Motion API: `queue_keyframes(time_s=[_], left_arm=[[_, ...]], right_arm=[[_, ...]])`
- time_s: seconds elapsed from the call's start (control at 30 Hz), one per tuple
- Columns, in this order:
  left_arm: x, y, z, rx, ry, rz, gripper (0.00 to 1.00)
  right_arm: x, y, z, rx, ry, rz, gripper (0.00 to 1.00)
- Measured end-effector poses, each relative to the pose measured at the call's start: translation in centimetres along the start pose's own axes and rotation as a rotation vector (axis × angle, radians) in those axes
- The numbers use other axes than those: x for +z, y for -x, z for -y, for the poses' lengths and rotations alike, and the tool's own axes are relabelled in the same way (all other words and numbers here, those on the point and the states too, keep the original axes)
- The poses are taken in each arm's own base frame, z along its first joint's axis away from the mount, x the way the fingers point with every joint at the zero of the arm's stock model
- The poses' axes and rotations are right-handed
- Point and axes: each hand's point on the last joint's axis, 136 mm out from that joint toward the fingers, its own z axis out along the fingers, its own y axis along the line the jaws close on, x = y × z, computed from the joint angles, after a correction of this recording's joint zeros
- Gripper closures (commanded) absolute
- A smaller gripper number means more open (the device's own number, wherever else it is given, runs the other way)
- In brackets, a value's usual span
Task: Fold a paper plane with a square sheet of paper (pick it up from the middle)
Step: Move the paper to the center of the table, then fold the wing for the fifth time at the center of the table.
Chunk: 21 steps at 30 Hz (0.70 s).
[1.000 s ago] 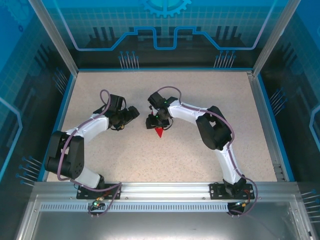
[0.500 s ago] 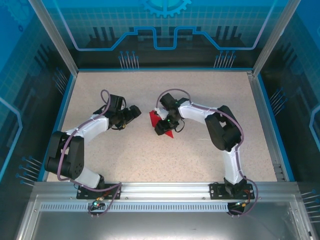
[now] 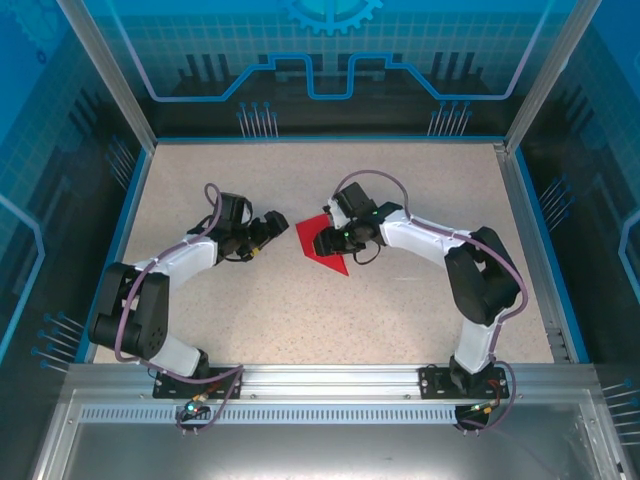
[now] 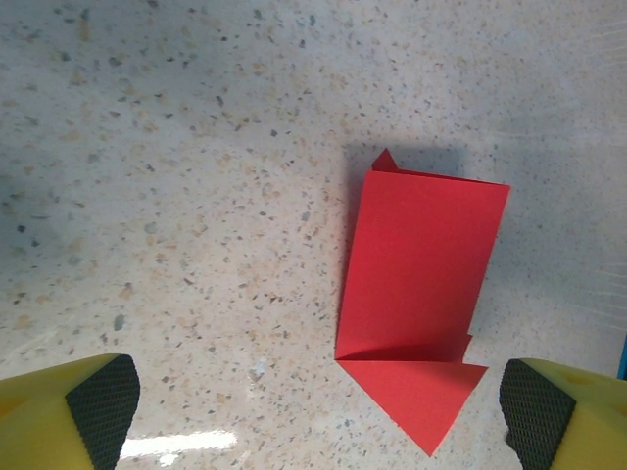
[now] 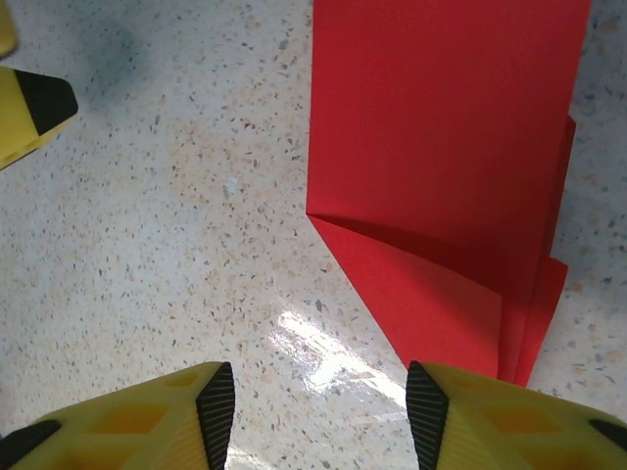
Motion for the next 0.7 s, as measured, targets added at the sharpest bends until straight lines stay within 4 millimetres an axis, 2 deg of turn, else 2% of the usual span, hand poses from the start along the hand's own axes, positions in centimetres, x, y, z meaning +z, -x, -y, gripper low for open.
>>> queue_keyframes(time_s=[0.3,0.57,0.7], left_arm=[[0.4,-0.4,0.6,0.013,-0.022,-0.015,0.01],[1.1,-1.3,0.5,0.012,-0.018,-0.046,0.01],[1.4,-1.5,0.7,0.015,-0.032,-0.057,0.01]], right_arm=[[1.1,0.4,-0.4,0.046,0.030,0.017,0.47],[3.2,-0.6,1.1,0.092,-0.007,-0.027,0.47],[3.5,-0.3,1.9,0.105,-0.023,-0.025,0.48]])
